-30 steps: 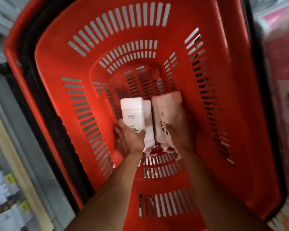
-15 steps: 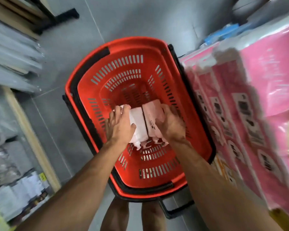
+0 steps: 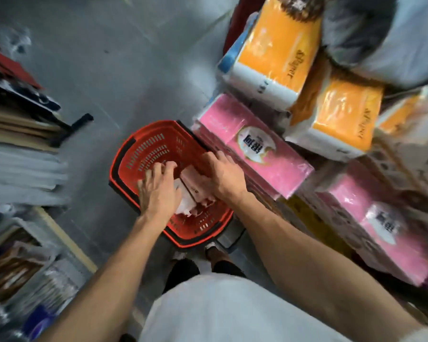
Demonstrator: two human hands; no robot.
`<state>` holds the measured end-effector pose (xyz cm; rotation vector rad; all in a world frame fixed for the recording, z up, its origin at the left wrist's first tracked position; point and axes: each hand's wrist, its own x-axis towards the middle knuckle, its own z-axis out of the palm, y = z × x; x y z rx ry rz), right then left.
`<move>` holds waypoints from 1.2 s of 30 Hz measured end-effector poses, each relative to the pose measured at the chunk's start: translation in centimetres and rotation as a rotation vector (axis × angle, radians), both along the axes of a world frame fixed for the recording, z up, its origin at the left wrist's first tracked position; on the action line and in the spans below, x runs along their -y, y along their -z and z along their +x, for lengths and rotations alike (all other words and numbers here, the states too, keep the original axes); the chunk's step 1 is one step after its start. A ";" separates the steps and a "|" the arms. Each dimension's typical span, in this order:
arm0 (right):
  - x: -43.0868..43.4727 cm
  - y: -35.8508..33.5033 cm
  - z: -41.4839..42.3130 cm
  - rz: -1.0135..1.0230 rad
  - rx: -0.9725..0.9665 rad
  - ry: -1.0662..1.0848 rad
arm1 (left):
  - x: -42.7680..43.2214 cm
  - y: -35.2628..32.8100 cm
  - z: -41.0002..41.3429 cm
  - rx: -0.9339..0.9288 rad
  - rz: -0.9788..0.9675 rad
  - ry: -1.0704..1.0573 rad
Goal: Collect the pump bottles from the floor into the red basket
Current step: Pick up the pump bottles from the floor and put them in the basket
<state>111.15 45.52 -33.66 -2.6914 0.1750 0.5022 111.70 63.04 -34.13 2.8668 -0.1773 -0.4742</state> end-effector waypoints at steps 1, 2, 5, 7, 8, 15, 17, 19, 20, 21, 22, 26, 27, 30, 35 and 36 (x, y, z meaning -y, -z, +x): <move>0.5 -1.7 -0.7 0.017 0.021 0.040 | 0.2 -1.6 -0.3 0.013 -0.029 -0.008; 0.9 -3.5 -1.3 0.025 0.034 0.078 | 0.3 -3.2 -0.5 0.033 -0.052 -0.002; 2.2 -8.1 -3.0 -0.011 0.054 0.157 | 0.7 -7.2 -0.9 0.099 -0.086 0.092; 2.8 -10.4 -4.3 -0.028 0.058 0.212 | 1.0 -9.2 -1.1 0.121 -0.092 0.180; 2.9 -11.3 -4.9 -0.028 0.058 0.238 | 1.3 -10.0 -1.1 0.128 -0.089 0.231; 2.5 -14.5 -10.0 -0.020 0.131 0.454 | 2.9 -12.0 -2.3 0.134 -0.050 0.498; 2.5 -15.1 -11.7 -0.021 0.141 0.512 | 3.4 -12.3 -2.8 0.138 -0.066 0.554; 2.6 -15.4 -13.4 -0.035 0.142 0.571 | 4.1 -12.7 -3.3 0.134 -0.073 0.613; 2.6 -15.6 -14.3 -0.042 0.144 0.603 | 4.5 -12.8 -3.5 0.131 -0.070 0.646; 2.6 -15.8 -15.3 -0.045 0.144 0.636 | 4.9 -13.0 -3.7 0.129 -0.066 0.679; 2.6 -16.0 -16.2 -0.046 0.140 0.668 | 5.4 -13.2 -4.1 0.126 -0.069 0.711; 2.8 -16.9 -20.2 -0.052 0.131 0.802 | 7.8 -14.0 -6.1 0.103 -0.154 0.829; 2.9 -17.1 -21.2 -0.057 0.138 0.834 | 8.5 -14.2 -6.7 0.099 -0.170 0.859; 3.6 -17.7 -24.5 -0.074 0.147 0.914 | 10.7 -15.1 -8.8 0.095 -0.198 0.957; 4.9 -18.6 -29.9 -0.094 0.176 1.019 | 14.1 -16.8 -13.1 0.154 -0.194 1.116; 5.3 -18.7 -31.0 -0.093 0.184 1.043 | 14.8 -17.1 -14.1 0.157 -0.197 1.146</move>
